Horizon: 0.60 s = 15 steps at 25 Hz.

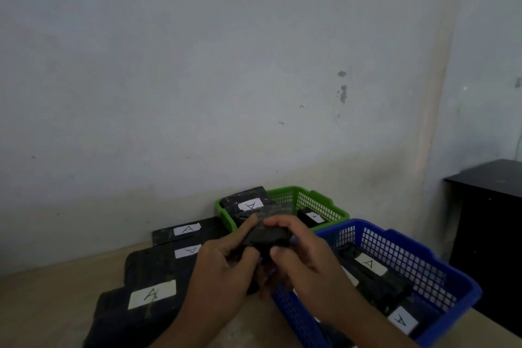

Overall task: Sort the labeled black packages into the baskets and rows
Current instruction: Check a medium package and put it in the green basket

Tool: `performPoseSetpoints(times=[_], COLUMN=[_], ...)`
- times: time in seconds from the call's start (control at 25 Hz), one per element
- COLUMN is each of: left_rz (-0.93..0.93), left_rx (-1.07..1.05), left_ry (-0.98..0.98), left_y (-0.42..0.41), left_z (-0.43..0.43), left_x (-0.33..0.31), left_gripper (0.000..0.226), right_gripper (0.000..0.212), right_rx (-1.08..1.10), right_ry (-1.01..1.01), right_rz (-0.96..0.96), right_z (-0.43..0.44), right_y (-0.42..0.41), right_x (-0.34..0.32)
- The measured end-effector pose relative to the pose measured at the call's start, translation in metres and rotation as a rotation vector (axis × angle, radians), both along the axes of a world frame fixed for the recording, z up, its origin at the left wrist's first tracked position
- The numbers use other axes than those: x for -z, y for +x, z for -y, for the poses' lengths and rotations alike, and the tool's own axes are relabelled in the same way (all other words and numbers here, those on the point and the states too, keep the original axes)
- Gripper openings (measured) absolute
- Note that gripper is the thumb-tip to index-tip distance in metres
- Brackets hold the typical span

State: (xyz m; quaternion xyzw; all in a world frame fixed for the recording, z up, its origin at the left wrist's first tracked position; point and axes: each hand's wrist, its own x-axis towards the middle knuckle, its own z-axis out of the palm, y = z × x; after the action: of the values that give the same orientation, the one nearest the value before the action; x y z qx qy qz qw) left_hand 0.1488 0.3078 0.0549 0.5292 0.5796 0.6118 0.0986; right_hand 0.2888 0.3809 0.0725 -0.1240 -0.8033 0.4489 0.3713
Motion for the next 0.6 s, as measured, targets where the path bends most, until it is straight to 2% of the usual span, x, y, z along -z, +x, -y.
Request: performPoseSetpoints(times=[0.08,0.16,0.24,0.32,0.36,0.44,0.48,0.6], left_rz=[-0.027,-0.126,-0.261,-0.282,-0.218,-0.055,0.042,0.325], left_rx=[0.051,0.109,0.171,0.195,0.162,0.074,0.072,0.224], left_ry=[0.018,0.055,0.048,-0.045,-0.073,-0.073,-0.069,-0.09], left_y=[-0.001,-0.001,-0.003,-0.008,-0.009,-0.011,-0.011,-0.006], left_z=[0.006,0.012,0.015,0.015,0.015,0.013,0.012,0.011], left_x=[0.0,0.0,0.002,0.004,0.004,-0.002,-0.008,-0.027], left_gripper=[0.049,0.052,0.054,0.057,0.056,0.046,0.041,0.036], right_gripper=[0.044,0.066,0.073,0.076,0.066,0.03,0.023,0.029], right_rx=[0.009,0.178,0.282,0.297,0.282,0.223,0.164,-0.007], right_ry=[-0.1,-0.266,-0.406,-0.363,-0.298,-0.161,-0.111,-0.01], right_rz=[-0.028,-0.067,-0.1,-0.058,-0.02,0.028,0.035,0.058], right_z=[-0.002,-0.015,-0.029,-0.037,-0.039,-0.036,-0.034,-0.033], right_y=[0.001,-0.002,-0.006,-0.005,-0.005,-0.005,-0.004,-0.004], right_x=[-0.004,-0.008,-0.013,-0.011,-0.01,-0.011,-0.01,-0.008])
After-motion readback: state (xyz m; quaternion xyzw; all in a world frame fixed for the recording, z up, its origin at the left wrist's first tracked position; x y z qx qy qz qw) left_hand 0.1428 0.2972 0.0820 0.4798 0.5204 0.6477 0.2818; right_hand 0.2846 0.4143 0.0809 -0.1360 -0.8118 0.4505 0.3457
